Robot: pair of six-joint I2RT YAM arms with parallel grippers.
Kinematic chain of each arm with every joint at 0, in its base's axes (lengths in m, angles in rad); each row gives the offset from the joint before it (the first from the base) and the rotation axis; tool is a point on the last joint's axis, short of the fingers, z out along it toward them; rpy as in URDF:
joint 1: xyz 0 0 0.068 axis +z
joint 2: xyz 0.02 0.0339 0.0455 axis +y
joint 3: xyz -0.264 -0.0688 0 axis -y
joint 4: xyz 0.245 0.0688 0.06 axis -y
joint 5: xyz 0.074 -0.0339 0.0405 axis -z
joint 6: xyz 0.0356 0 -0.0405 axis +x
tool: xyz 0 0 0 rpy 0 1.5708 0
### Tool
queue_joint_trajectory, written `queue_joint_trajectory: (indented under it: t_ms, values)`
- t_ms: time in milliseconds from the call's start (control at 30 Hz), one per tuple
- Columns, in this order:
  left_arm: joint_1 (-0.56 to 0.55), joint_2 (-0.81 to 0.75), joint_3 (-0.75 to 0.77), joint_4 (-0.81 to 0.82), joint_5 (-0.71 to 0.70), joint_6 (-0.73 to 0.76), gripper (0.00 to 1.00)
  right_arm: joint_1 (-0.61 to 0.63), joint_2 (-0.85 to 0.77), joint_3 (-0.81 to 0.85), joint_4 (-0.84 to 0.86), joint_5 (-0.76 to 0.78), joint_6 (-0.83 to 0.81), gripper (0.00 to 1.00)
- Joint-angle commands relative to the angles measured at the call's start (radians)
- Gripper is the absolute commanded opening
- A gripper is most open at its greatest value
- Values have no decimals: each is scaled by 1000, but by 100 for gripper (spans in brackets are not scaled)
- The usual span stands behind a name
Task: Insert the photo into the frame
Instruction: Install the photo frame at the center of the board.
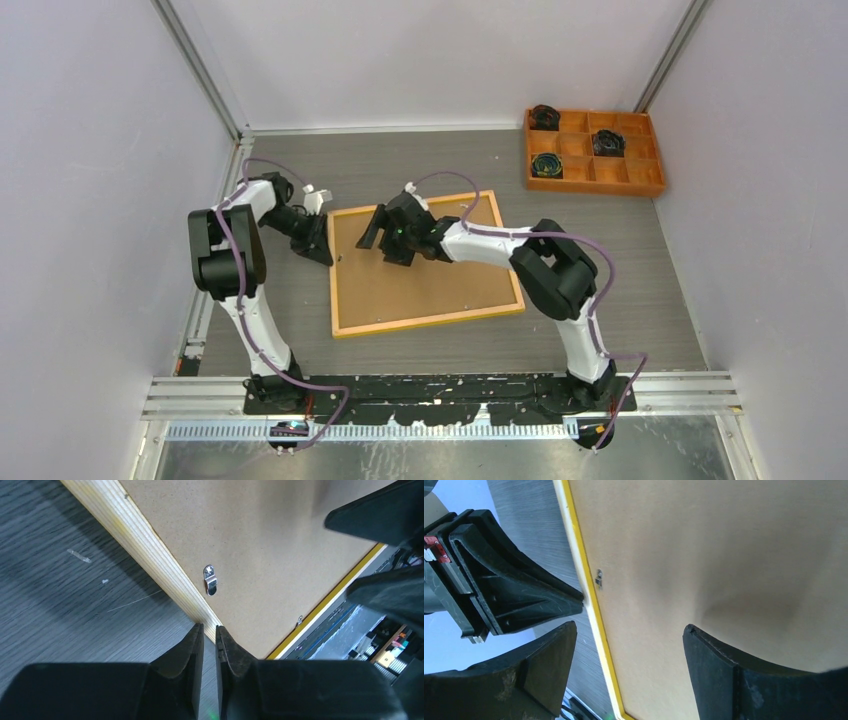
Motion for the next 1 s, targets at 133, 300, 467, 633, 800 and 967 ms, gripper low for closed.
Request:
queue_joint_trajectory:
  t_ms: [133,300,467,633,800,967]
  values:
    - [34,35,12,48,-15,-42,18,44,122,156,113,-43,76,79]
    - [37,39,11,48,4,-35,21,50,167,205,113,-55,81,78]
    - [36,61,1,58,17,-39,26,60,209,246,112,-62,85,76]
    - [37,82,-4,59,20,-44,26,64,243,272,112,-66,79,75]
    - [38,85,-4,59,22,-45,17,68,274,299,109,-71,79,72]
    - [37,89,-5,56,24,-44,11,73,296,329,103,-82,83,72]
